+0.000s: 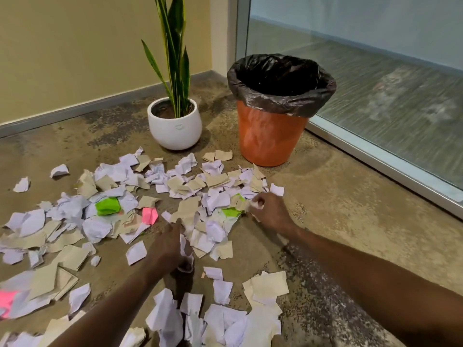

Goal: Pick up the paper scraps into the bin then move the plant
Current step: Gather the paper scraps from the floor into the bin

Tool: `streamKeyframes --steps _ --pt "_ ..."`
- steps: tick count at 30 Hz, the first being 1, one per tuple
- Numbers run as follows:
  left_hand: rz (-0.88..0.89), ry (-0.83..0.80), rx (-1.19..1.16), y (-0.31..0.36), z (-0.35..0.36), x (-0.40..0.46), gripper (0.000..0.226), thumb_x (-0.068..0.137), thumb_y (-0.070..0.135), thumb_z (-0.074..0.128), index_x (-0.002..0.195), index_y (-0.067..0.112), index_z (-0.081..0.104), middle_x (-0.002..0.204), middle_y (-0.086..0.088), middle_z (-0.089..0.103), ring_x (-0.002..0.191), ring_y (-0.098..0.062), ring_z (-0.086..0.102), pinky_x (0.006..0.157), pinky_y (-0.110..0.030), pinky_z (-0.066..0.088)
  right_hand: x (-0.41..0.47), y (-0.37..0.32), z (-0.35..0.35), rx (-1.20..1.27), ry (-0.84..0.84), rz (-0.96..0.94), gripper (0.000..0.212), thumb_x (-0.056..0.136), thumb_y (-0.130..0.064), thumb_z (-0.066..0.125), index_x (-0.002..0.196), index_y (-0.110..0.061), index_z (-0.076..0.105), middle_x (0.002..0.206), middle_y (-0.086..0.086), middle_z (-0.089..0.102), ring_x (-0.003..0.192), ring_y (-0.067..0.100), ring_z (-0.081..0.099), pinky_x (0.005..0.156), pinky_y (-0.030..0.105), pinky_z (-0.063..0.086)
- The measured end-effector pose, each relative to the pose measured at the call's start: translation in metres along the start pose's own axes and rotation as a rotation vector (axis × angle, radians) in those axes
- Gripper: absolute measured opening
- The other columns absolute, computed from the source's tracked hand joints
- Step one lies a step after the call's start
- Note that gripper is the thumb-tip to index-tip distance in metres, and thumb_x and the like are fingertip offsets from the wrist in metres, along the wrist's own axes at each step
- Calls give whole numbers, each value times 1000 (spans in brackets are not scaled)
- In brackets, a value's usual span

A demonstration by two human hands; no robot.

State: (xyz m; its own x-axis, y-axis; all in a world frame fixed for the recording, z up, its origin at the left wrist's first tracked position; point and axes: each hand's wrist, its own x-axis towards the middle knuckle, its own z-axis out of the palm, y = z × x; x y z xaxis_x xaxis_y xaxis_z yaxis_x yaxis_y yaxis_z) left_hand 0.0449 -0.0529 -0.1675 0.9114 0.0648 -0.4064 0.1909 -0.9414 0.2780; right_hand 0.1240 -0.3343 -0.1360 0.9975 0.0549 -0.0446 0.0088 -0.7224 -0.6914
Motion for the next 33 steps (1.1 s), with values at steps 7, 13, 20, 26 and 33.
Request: streamKeyframes --steps 7,13,20,26,33 --pt "-9 54 -39 4 3 4 87 91 15 65 158 22 9 158 -19 25 135 -40 41 102 -48 46 89 22 -21 -167 -20 264 107 66 -73 74 144 -10 37 146 19 39 132 41 41 105 50 42" --pt "-13 93 -49 5 8 7 87 94 9 57 157 18 -2 141 -23 47 113 -36 57 91 -47 51 117 13 0 -111 -269 167 130 58 -81 72 158 -27 9 165 10 17 149 34 22 117 56 24" --pt "12 87 -71 11 0 14 108 88 0 62 154 34 -17 162 -20 2 107 -42 60 80 -45 57 97 -19 41 -341 -592 -41 138 37 -98 61 154 -42 14 167 -3 5 153 32 7 119 58 21" --pt "60 47 20 16 -4 12 85 95 13 56 157 31 1 151 -20 31 114 -36 56 101 -56 44 42 -34 51 -537 -646 -225 117 54 -64 85 149 -42 19 163 4 15 145 42 16 108 59 37" --pt "182 27 -52 10 -1 -8 80 87 -1 60 154 25 24 143 -16 45 130 -37 45 108 -47 39 -7 -34 57 -503 -461 -348 71 84 -28 74 143 -24 36 133 19 41 118 44 42 84 48 49"
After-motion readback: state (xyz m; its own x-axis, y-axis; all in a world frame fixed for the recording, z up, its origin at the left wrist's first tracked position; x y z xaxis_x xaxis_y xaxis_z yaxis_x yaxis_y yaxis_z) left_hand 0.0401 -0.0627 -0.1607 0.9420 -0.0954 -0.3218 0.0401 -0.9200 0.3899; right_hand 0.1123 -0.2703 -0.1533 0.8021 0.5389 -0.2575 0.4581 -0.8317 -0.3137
